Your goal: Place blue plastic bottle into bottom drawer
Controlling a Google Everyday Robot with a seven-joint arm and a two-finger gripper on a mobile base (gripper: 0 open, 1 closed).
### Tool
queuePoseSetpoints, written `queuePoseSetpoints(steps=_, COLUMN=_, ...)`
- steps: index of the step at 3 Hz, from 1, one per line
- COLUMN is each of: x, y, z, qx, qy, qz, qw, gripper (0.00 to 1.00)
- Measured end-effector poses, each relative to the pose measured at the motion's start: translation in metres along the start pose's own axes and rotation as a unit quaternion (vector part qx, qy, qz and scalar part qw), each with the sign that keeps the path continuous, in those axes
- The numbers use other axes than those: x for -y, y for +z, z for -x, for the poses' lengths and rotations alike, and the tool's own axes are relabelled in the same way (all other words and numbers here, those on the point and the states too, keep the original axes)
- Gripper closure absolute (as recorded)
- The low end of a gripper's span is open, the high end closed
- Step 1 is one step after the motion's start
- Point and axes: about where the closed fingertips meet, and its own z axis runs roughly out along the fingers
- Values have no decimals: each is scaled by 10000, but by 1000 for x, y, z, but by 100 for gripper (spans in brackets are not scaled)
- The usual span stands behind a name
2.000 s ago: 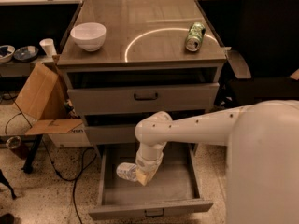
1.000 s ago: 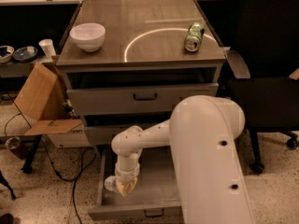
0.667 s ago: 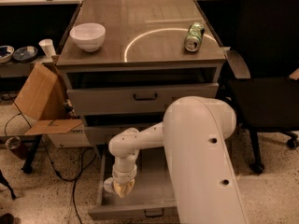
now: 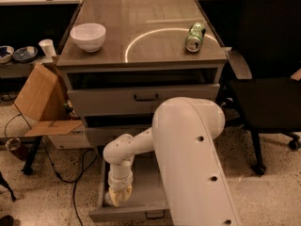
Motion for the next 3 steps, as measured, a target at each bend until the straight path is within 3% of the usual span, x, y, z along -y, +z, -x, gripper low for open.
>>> queuePoseSetpoints(steps=1, x=-10, y=6, z=1, qx=-68, qy=41, qz=-48, qw=10000, gripper=4)
queuePoseSetpoints(steps=3, x=-13, y=12, z=-1, qx=-82, qy=222, qz=-95, qw=9997, gripper=0)
